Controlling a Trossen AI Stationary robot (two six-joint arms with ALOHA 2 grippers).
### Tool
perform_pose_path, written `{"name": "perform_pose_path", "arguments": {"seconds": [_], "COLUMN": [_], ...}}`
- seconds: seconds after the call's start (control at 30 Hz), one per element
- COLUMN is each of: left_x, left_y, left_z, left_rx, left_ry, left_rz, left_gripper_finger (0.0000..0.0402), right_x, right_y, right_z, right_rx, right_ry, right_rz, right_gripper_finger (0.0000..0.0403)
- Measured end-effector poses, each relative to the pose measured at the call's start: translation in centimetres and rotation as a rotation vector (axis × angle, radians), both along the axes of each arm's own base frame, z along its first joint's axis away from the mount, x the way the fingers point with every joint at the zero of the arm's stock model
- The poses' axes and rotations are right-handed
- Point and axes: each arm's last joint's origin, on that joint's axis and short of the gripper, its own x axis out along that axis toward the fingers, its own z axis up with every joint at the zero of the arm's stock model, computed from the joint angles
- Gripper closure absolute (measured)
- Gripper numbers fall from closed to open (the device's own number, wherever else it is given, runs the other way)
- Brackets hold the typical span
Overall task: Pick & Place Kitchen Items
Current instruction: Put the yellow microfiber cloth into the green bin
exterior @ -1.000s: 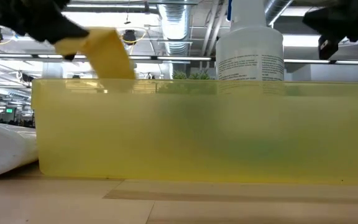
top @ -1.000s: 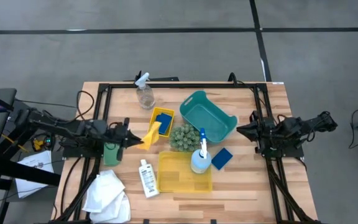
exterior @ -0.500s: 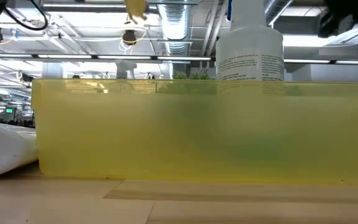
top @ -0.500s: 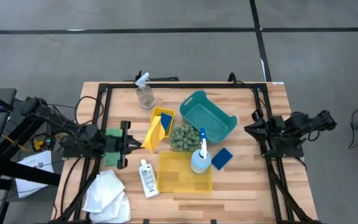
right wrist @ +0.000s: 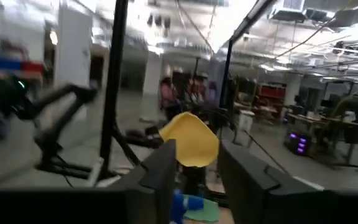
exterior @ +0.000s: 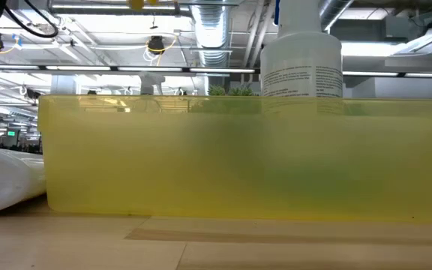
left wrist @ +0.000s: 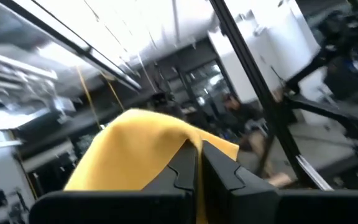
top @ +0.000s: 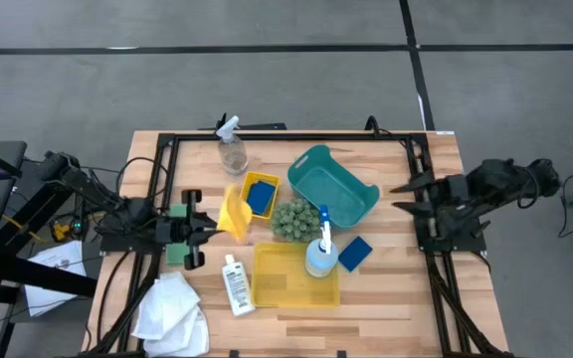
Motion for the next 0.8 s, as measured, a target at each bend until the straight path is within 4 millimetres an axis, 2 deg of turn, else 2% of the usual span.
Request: {"name": "perform_pose_path", "arguments": {"seconds": [0.13,0.23,0.33,0.4,0.53,0.63,0.7,0.8], "left_x": [0.1,0.4,0.6,0.7,0.7,0.6,0.6,0.6], "left_y": [-0.1,-0.2,-0.3,-0.3,-0.3,-0.3,-0.3,-0.3], "left_z": [0.3,0.1,-0.1,-0.1,-0.1,-0.1,-0.1,-0.1], "left_rx": [0.012,0.021,0.027,0.027,0.019,0.018,0.014,0.012], "left_ry": [-0.065,-0.059,-0.049,-0.048,-0.048,-0.049,-0.049,-0.048], "left_rz": [0.021,0.024,0.023,0.024,0.036,0.036,0.033,0.030], "left_gripper_finger": [0.0400,0.0400,0.0400,0.0400,0.0400,0.0400,0.0400,0.0400], "right_x": [3.1,4.8,7.6,9.8,13.0,16.1,18.3,20.4], "right_y": [1.0,1.2,1.0,0.9,-0.4,-1.1,-1.3,-1.4], "right_z": [4.4,8.7,11.1,11.9,13.7,13.5,12.5,12.2], "right_rx": [-0.110,-0.148,-0.170,-0.162,-0.100,-0.066,-0.059,-0.058], "right_ry": [0.056,0.057,0.133,0.202,0.278,0.344,0.410,0.452], "right_rz": [-0.057,-0.086,-0.129,-0.126,-0.112,-0.080,-0.059,-0.018], "right_gripper_finger": [0.0240,0.0213,0.0200,0.0198,0.0205,0.0213,0.0217,0.0220]}}
